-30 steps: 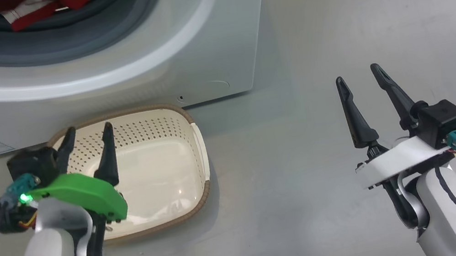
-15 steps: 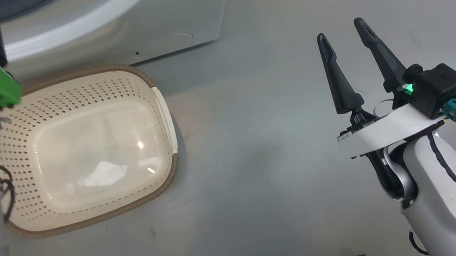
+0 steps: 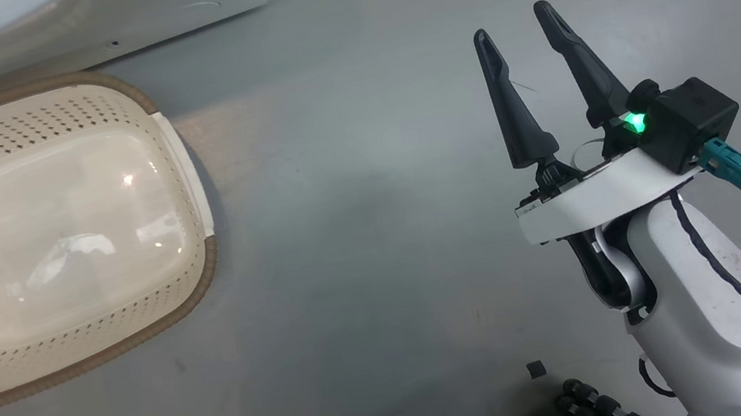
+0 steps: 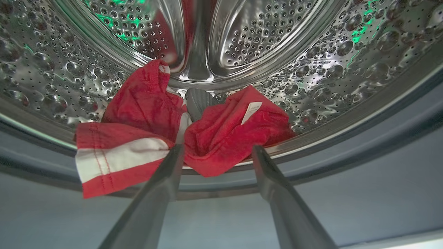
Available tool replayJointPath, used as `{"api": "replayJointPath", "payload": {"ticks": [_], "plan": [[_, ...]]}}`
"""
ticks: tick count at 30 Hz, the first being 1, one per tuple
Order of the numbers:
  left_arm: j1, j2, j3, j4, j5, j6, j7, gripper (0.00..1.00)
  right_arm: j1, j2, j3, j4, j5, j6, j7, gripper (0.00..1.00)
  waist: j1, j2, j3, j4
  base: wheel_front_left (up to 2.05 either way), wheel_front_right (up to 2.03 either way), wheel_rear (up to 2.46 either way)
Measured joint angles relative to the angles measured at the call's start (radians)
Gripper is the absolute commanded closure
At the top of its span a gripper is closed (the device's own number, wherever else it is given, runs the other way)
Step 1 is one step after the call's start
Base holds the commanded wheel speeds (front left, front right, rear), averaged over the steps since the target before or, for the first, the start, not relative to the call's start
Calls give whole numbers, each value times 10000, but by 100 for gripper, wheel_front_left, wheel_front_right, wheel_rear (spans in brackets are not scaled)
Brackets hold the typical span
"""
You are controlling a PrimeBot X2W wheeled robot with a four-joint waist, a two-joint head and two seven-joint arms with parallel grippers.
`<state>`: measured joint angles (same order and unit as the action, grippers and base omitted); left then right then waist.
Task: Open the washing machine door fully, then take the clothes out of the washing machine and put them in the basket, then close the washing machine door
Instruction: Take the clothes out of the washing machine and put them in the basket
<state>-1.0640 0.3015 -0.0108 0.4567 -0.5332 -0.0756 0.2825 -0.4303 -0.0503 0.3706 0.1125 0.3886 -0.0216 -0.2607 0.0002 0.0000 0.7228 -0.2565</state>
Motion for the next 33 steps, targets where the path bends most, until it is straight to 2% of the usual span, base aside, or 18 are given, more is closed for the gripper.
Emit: {"api": "replayJointPath", "payload": {"ticks": [13,24,25,26,27,33], "plan": [[-1156,625,69,989,157,-15,140,0,-208,8,439,-134,364,-182,0,0,0,0,734,-879,0,0,0],[-1591,696,59,1873,174,-84,263,0,-265,12,546,-134,407,-268,0,0,-1,0,901,-1060,0,0,0],[-1634,694,52,1952,174,-79,345,62,-299,12,546,-134,407,-268,0,0,-1,0,904,-1059,0,0,0],[-1664,692,38,2040,178,-33,366,97,-333,12,550,-132,407,-270,0,0,-1,0,907,-1057,0,0,0],[-1675,683,17,2100,215,4,378,100,-344,12,552,-132,407,-290,0,0,-1,0,908,-1055,0,0,0],[-1857,644,-63,2403,251,46,420,100,-373,12,579,-125,407,-330,0,0,-1,0,892,-1026,0,0,0]]}}
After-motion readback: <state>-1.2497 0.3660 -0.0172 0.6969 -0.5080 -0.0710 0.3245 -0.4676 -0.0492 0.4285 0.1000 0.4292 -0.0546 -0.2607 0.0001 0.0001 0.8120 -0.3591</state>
